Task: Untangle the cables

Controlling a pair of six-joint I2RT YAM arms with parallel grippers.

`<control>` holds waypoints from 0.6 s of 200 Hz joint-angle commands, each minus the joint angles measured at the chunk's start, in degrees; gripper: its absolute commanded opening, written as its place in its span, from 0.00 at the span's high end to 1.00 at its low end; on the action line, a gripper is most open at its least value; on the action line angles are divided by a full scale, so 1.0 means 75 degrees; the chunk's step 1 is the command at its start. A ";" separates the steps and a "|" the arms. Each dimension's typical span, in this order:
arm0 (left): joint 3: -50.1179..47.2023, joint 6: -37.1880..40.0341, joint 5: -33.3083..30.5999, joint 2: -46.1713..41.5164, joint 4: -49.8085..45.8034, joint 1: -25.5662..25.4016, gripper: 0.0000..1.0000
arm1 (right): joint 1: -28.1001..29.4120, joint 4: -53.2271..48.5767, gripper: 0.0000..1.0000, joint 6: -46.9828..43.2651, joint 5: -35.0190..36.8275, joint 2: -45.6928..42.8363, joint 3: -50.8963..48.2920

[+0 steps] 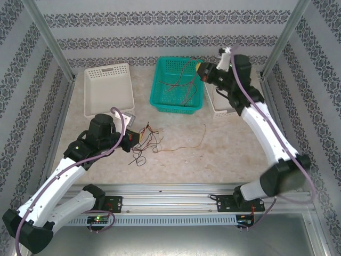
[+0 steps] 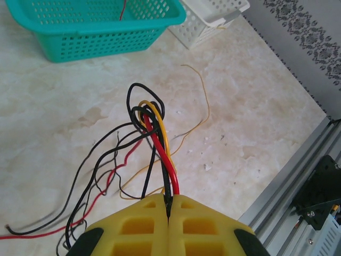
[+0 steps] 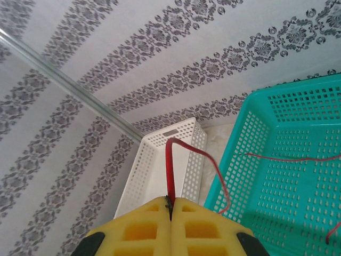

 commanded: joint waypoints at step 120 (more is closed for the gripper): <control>-0.0079 0.0368 0.0301 0.0038 0.0431 -0.0040 1.00 | 0.0258 -0.2240 1.00 -0.0975 0.1022 0.4544 0.3227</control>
